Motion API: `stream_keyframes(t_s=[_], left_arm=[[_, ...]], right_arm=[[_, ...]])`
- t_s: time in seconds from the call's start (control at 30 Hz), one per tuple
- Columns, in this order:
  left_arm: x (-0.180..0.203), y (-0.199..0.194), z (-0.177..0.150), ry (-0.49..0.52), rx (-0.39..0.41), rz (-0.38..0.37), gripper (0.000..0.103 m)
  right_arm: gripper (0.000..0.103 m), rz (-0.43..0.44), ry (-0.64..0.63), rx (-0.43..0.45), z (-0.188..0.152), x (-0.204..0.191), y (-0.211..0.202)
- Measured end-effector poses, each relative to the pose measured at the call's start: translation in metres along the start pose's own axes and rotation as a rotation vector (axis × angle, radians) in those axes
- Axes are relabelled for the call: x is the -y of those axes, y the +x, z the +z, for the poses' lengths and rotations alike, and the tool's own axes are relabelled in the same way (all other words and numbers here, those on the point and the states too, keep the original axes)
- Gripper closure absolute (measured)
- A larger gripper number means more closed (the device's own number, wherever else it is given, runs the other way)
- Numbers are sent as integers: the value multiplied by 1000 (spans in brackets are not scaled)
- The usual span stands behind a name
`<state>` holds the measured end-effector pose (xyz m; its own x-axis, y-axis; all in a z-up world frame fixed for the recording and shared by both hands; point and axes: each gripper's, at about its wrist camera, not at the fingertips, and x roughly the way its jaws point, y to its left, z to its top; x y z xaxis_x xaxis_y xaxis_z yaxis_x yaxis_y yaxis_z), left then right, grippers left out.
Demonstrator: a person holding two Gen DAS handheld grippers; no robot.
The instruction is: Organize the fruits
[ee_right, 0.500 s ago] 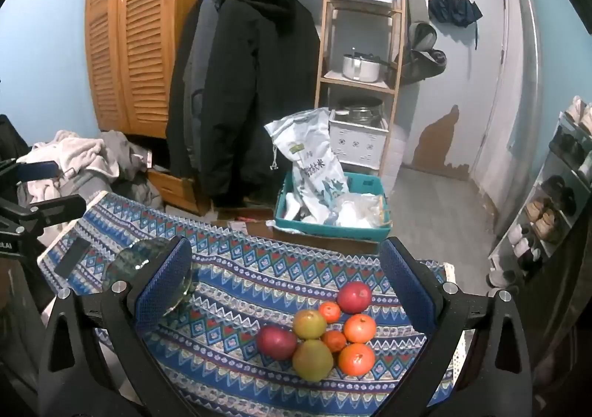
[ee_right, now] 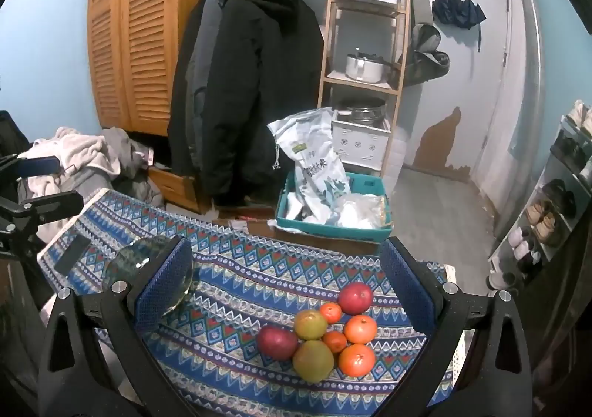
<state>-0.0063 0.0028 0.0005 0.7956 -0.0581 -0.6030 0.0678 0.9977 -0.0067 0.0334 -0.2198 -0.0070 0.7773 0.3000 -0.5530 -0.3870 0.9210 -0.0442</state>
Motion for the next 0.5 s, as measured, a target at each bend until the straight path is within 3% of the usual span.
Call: stream_keyframes(t_s=[0.5], left_arm=[[-2,-3,1,2,19,4,0]], right_arm=[[3,7,-13,-6,-3,-5,0]])
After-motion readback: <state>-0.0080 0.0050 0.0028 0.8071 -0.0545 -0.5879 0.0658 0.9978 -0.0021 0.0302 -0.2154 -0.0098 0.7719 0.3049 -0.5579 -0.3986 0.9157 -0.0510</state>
